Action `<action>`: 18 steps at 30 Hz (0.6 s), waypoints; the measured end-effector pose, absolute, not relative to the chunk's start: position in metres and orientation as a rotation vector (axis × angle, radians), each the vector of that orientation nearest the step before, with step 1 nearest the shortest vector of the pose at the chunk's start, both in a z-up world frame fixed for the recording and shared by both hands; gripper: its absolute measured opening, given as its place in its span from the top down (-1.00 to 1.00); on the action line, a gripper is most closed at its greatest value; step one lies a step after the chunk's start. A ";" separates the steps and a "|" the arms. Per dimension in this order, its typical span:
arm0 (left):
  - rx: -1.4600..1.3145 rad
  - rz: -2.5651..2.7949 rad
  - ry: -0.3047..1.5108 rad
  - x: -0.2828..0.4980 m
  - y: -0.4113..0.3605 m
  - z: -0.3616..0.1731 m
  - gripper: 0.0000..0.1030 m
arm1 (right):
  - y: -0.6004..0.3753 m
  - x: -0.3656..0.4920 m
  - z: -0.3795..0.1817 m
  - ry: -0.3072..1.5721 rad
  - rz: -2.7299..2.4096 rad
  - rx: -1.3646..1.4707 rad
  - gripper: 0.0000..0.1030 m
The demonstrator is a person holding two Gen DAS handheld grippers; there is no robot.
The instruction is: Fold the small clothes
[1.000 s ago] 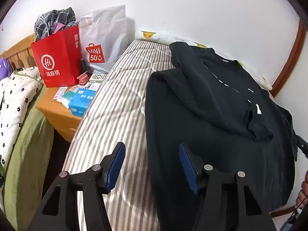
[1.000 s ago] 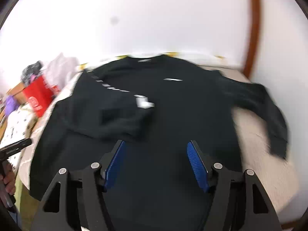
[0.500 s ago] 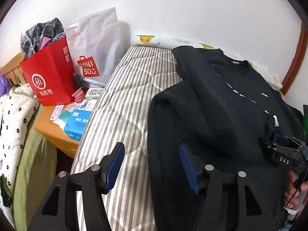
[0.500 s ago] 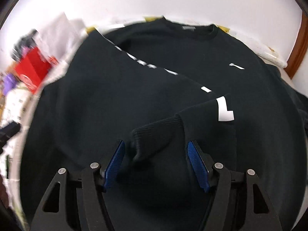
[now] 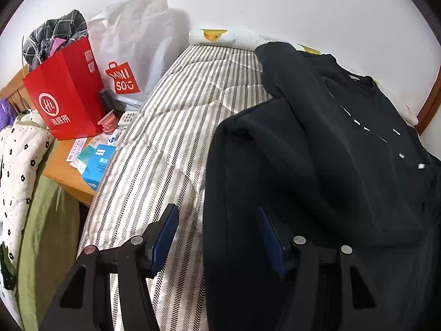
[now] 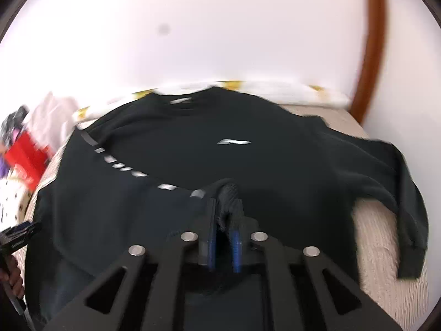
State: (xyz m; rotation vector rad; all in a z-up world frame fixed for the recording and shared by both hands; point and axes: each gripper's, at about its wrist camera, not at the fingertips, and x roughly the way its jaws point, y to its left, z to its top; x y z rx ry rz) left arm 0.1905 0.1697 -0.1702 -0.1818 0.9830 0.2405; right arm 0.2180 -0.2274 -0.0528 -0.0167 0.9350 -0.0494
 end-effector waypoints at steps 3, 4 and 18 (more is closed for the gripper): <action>-0.180 0.234 0.989 0.190 0.169 -0.171 -0.10 | -0.259 0.215 -0.062 0.970 -0.098 0.029 0.86; -0.177 0.233 0.988 0.190 0.169 -0.170 -0.10 | -0.265 0.214 -0.064 0.977 -0.111 0.042 0.86; -0.137 0.220 0.942 0.211 0.189 -0.154 -0.06 | -0.183 0.266 -0.016 0.905 -0.014 -0.104 0.10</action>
